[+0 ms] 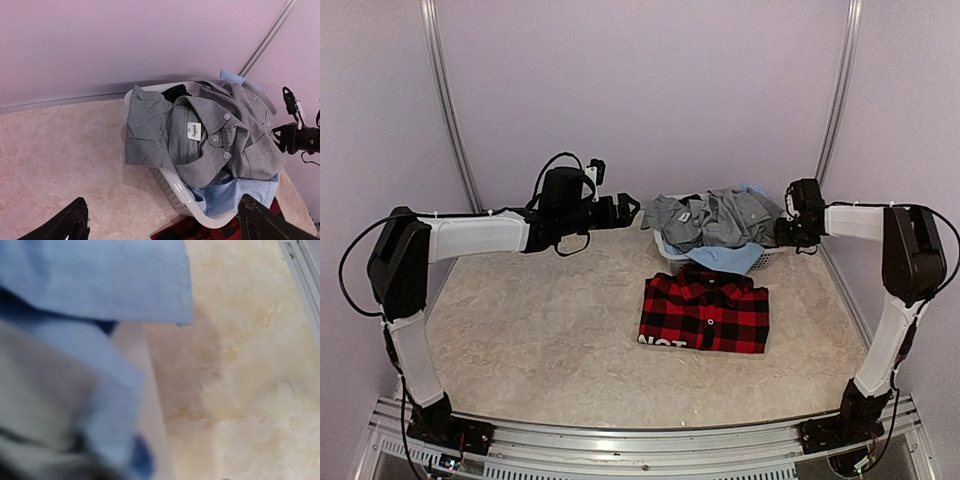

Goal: Fold and stack the long sleeve shirts
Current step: Move the bin to the corner of the board.

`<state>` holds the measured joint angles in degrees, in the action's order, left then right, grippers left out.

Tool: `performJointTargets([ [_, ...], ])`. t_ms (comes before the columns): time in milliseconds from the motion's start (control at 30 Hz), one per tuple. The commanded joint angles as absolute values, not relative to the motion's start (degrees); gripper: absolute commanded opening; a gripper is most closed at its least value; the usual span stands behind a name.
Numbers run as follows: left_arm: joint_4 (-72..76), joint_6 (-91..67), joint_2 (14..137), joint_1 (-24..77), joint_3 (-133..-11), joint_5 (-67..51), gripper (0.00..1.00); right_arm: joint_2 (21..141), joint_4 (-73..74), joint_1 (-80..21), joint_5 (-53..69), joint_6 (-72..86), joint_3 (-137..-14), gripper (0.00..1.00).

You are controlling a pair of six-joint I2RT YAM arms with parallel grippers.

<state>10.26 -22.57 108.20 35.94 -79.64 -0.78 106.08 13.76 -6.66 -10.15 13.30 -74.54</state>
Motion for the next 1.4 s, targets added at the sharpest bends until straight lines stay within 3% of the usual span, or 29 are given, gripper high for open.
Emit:
performJointTargets([
  [0,9.9,-21.5,106.9,36.5,-78.7,-0.2,0.99,108.9,13.5,-4.2,-7.9,12.7,-76.2,0.44],
  [300,8.6,-20.6,106.4,37.5,-78.0,2.1,0.99,106.0,11.7,-0.5,-6.4,13.4,-71.2,0.19],
  [667,8.3,-20.0,104.6,37.9,-75.2,3.5,0.99,98.3,8.3,10.2,-6.7,15.7,-61.8,0.01],
  [1200,8.5,-19.7,102.4,38.1,-71.1,4.4,0.99,107.6,7.4,14.8,-6.7,13.9,-72.8,0.0],
  [1367,8.3,-20.4,101.2,38.9,-68.7,4.4,0.99,111.6,8.9,15.1,-7.1,12.2,-79.5,0.08],
])
